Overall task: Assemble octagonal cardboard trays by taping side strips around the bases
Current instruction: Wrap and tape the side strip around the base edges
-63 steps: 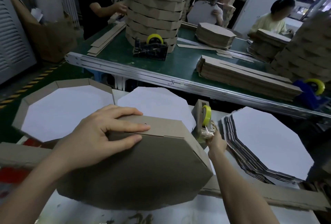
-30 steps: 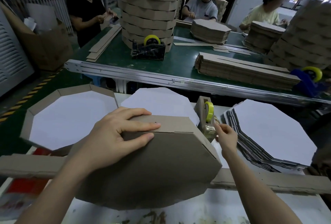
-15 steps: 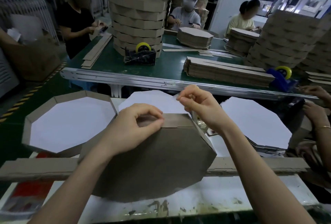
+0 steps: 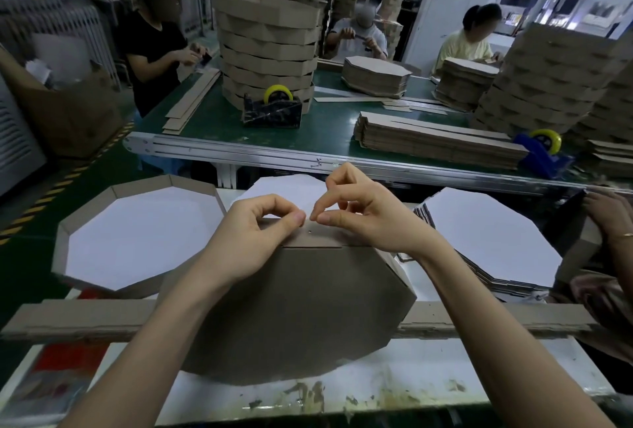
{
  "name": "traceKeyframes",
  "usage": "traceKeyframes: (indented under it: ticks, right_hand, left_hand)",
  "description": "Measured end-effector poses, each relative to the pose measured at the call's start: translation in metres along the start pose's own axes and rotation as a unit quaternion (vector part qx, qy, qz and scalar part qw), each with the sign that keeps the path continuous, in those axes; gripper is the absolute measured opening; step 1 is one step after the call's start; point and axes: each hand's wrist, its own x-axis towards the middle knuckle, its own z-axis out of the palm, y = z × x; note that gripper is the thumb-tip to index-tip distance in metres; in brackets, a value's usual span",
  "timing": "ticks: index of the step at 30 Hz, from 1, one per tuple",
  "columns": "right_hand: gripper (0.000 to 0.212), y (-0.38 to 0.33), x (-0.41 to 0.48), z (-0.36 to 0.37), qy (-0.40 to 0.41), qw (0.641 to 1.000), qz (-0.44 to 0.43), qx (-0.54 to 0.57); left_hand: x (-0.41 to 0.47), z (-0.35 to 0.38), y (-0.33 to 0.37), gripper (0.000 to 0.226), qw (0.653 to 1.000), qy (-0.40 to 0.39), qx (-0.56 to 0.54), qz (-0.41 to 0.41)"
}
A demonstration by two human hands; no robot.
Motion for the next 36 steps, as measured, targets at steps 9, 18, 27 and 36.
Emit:
traceKeyframes:
  ticks: [9,18,27,36]
  right_hand:
    - [0.029,-0.001,0.004,0.003,0.043,0.998,0.05,-0.014]
    - [0.034,-0.003,0.012,0.016,0.137,0.989,0.051,0.026]
    - [0.019,0.009,0.009,0.029,0.218,0.973,-0.014,0.068]
    - [0.015,0.01,0.004,0.021,0.229,0.959,-0.003,0.164]
  left_hand:
    - [-0.001,0.01,-0.005,0.009,0.991,0.081,0.089,0.054]
    - [0.005,0.008,-0.005,0.009,0.994,0.077,0.068,0.025]
    - [0.008,0.008,0.0,0.01,0.997,0.066,0.039,-0.02]
    - [0.01,0.016,0.008,0.01,0.997,0.069,0.027,0.0]
